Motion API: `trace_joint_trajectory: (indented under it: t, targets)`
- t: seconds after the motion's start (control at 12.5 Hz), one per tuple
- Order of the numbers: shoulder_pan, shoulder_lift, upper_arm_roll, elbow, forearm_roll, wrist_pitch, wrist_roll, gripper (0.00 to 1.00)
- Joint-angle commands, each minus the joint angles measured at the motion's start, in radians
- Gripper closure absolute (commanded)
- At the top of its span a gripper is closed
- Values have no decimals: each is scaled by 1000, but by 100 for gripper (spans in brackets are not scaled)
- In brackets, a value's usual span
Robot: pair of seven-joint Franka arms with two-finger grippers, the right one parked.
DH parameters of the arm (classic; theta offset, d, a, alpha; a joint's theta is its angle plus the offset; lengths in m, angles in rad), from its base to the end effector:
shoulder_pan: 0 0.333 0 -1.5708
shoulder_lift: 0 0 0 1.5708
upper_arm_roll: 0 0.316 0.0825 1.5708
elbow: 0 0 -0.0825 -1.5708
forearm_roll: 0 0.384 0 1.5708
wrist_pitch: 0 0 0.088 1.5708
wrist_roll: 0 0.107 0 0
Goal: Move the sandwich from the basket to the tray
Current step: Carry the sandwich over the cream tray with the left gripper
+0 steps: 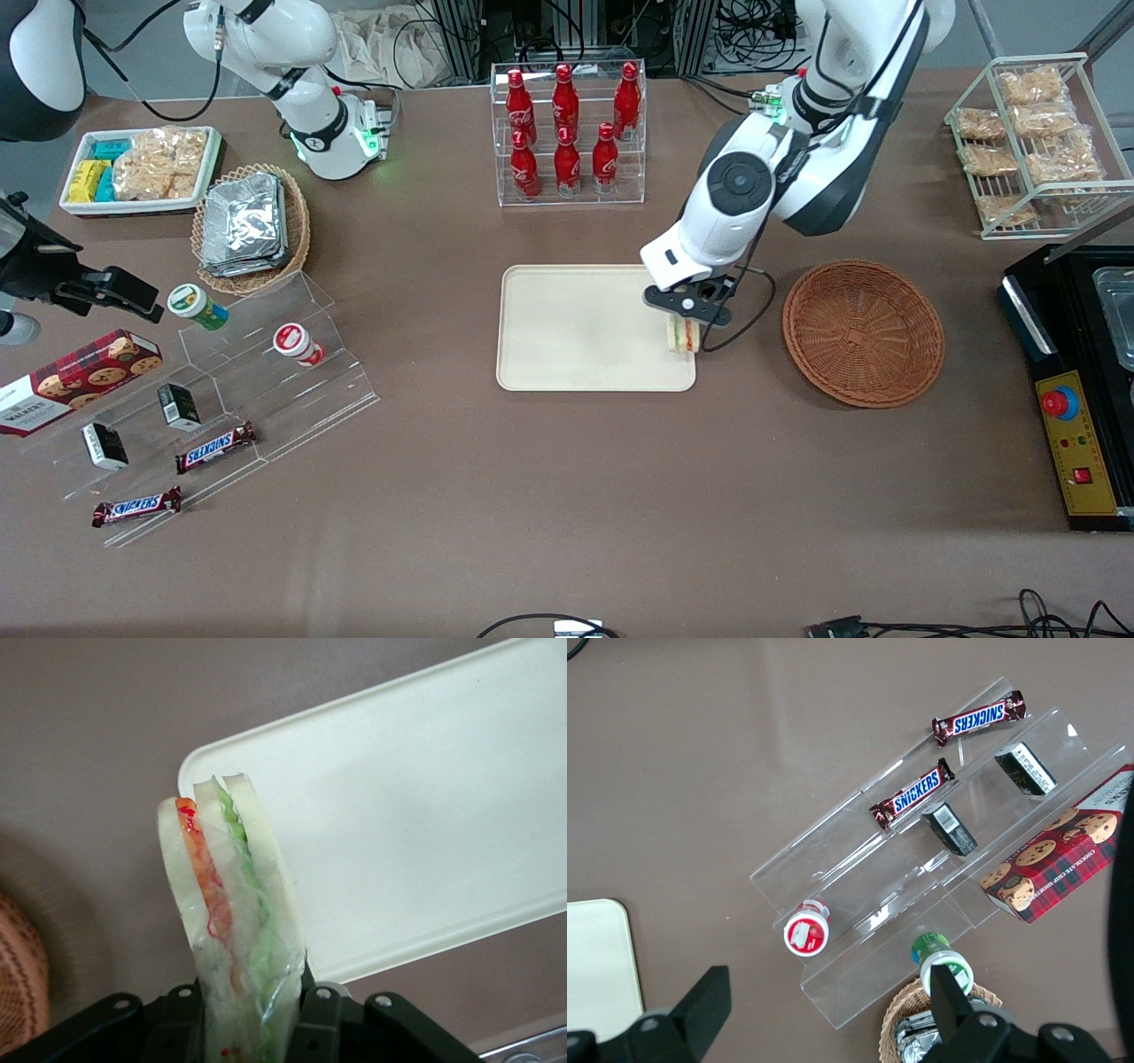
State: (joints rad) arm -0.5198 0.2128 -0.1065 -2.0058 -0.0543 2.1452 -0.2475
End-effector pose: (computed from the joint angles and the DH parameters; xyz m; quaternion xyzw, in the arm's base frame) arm 0.4723 -0.3424 0.3461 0.9839 -0.1720 -0.0470 0.0150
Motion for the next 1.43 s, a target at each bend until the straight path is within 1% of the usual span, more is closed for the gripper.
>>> trace_joint_trajectory:
  t: [0.0, 0.16, 0.48, 0.64, 0.72, 1.04, 1.12, 1.2, 1.28, 1.36]
  targets:
    - [-12, 56, -13, 21, 13, 18, -22, 66]
    - [-17, 72, -19, -5, 13, 63, -35, 66]
    - [-75, 137, -15, -25, 16, 165, -78, 66]
    - [-78, 171, -15, -25, 71, 168, -101, 66]
    - [-80, 187, -16, -25, 86, 168, -107, 66]
    - [-88, 218, -16, -25, 96, 186, -107, 66]
    - [-88, 226, -15, -24, 96, 188, -107, 61]
    - [-88, 227, -15, -25, 96, 188, -107, 51]
    - [-88, 229, -16, -25, 102, 186, -105, 31]
    - [-88, 227, -16, -25, 116, 186, -107, 14]
